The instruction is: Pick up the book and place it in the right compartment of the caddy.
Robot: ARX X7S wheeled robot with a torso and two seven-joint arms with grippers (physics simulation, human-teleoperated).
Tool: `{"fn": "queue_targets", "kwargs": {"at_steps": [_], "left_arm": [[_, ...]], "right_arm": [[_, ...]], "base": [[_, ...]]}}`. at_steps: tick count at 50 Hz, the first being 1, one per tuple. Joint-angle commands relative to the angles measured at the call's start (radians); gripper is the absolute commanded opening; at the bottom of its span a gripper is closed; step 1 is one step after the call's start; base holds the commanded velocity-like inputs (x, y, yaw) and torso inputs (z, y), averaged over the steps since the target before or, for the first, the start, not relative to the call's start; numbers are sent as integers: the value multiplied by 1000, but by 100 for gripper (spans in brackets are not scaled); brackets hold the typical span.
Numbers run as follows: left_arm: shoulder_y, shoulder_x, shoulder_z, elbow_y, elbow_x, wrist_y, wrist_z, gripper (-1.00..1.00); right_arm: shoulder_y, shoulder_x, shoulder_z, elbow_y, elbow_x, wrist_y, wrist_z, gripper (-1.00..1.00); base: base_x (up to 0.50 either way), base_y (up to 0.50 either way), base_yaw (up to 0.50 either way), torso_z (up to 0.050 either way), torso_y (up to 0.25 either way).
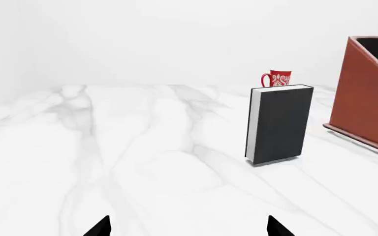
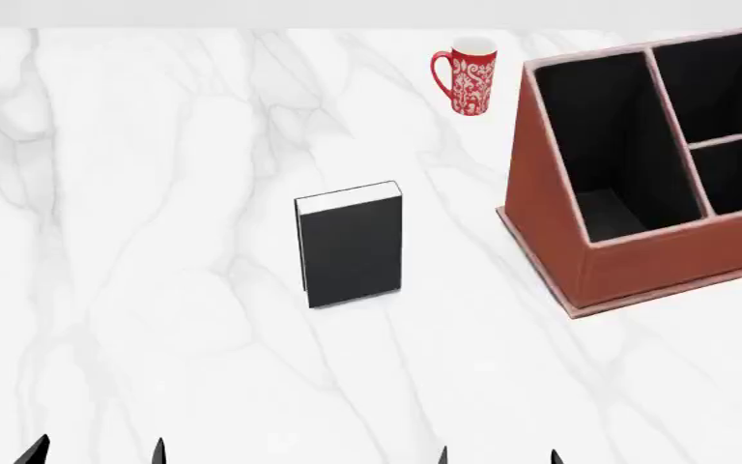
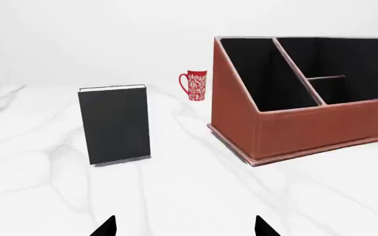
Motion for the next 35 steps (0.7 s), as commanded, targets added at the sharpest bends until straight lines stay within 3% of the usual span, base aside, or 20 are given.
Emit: {"fn": "queue_targets", "kwargs": {"at_steps": [1, 19, 35], "left_arm": [[-2, -16, 19, -13, -13, 7, -21, 100], [-12, -58, 69, -37, -69, 2, -65, 100], [-16, -79, 89, -54, -92, 15, -89, 100]], "right_arm": [[-2, 16, -22, -2, 7, -2, 24, 100], [0, 60, -85, 7, 25, 7, 83, 100], [-1, 82, -113, 12, 47, 2, 99, 100]], "base": [[0, 0, 0, 0, 0], [0, 0, 0, 0, 0], [16, -500, 0, 0, 0]]}}
